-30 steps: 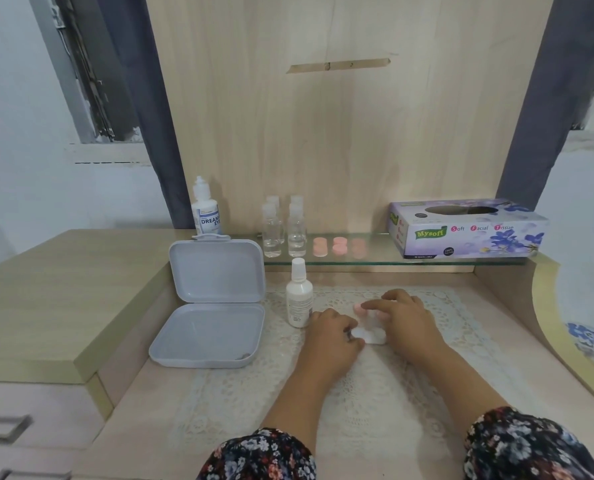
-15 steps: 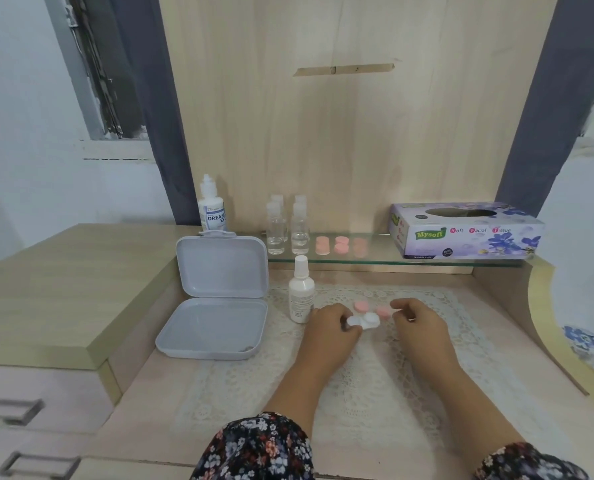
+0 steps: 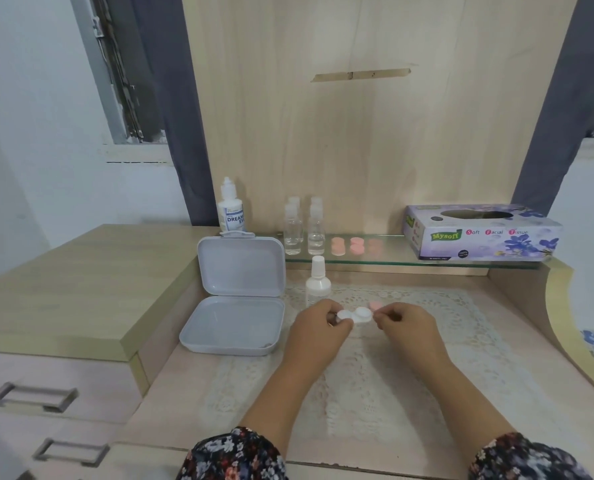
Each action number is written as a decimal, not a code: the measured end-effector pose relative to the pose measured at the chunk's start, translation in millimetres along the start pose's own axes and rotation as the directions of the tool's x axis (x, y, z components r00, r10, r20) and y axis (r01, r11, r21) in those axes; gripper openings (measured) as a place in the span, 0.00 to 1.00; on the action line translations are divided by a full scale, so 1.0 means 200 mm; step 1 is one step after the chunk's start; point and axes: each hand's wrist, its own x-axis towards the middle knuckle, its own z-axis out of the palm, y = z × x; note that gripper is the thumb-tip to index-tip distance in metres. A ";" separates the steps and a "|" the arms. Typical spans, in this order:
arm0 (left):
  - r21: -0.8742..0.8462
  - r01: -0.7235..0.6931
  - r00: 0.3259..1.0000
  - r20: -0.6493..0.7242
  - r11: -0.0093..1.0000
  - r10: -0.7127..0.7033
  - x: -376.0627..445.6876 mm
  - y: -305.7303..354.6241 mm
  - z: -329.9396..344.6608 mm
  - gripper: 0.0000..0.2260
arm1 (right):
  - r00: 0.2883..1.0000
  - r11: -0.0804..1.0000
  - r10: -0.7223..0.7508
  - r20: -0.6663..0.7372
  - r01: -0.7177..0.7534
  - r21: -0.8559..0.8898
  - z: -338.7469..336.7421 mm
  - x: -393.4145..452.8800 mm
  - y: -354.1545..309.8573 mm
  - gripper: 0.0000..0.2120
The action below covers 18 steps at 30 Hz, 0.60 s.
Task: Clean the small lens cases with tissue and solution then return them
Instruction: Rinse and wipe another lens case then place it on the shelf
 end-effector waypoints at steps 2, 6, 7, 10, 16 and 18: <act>-0.032 0.012 0.999 -0.038 0.999 -0.013 -0.01 -0.02 -0.07 0.03 | 1.000 1.000 -0.004 0.029 0.005 -0.012 0.04 -0.02 -0.02 0.05; -0.017 0.015 0.992 -0.128 1.000 -0.017 0.01 -0.07 -0.24 0.05 | 0.996 0.998 -0.035 0.084 0.040 -0.057 0.12 -0.07 -0.07 0.07; 0.004 0.014 0.989 -0.148 1.000 -0.014 0.02 -0.09 -0.29 0.05 | 0.995 0.997 -0.045 0.094 0.050 -0.062 0.13 -0.07 -0.08 0.08; 0.112 -0.002 0.980 -0.196 0.994 0.024 0.07 -0.13 -0.43 0.04 | 0.991 0.993 -0.067 0.115 0.078 -0.089 0.15 -0.09 -0.11 0.08; 0.545 -0.271 0.938 -0.036 0.794 0.345 0.15 -0.23 -0.58 0.08 | 0.989 0.983 -0.092 0.120 0.109 -0.144 0.16 -0.09 -0.14 0.08; 0.641 -0.372 0.890 0.041 0.671 0.454 0.16 -0.28 -0.60 0.10 | 0.989 0.983 -0.094 0.115 0.111 -0.148 0.16 -0.09 -0.14 0.08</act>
